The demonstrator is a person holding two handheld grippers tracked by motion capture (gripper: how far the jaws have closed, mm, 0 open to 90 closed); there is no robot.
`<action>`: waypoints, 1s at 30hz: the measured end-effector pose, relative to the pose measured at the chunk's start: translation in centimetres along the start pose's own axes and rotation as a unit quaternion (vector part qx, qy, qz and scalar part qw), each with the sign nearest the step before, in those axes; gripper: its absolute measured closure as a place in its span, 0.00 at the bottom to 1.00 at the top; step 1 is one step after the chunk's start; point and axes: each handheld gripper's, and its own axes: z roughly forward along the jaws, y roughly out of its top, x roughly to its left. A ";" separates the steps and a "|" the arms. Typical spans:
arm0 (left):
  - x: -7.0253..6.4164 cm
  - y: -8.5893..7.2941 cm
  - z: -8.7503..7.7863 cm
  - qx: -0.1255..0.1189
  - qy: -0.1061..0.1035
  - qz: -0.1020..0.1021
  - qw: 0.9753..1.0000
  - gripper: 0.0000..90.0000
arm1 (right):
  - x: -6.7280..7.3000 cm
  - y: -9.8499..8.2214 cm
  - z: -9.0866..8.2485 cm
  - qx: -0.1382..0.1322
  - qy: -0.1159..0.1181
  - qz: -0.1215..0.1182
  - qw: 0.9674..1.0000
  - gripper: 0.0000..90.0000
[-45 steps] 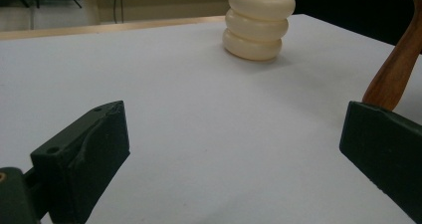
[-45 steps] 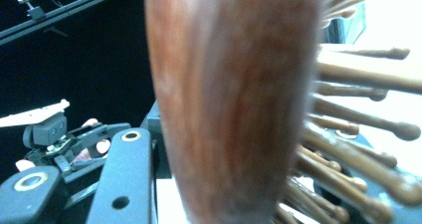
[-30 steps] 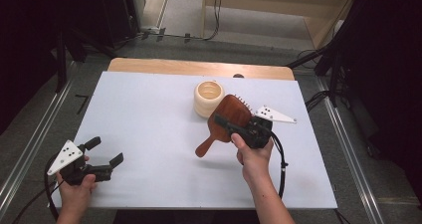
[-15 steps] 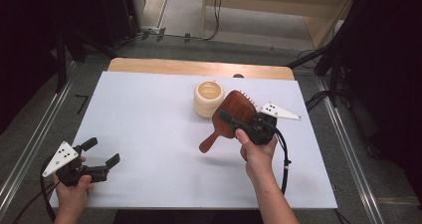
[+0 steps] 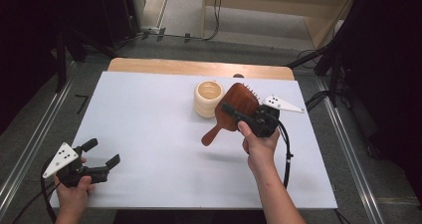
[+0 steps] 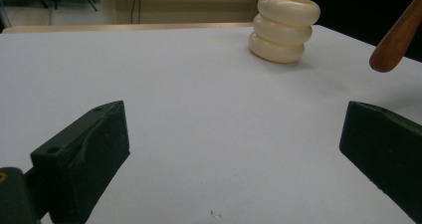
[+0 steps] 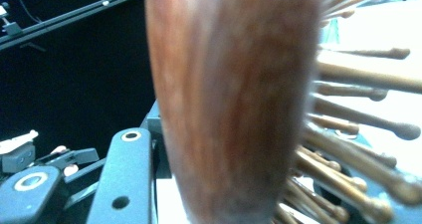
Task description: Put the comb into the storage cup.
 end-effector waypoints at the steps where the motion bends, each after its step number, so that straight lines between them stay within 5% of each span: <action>1: 0.0 0.0 0.0 0.001 0.001 0.002 1.000 0.00 | -0.1 0.1 0.0 0.000 0.000 0.000 1.000 0.56; 30: -0.2 -0.1 0.0 -0.002 0.001 0.007 1.000 0.00 | -1.6 3.1 0.4 -0.019 -0.011 0.007 1.000 0.56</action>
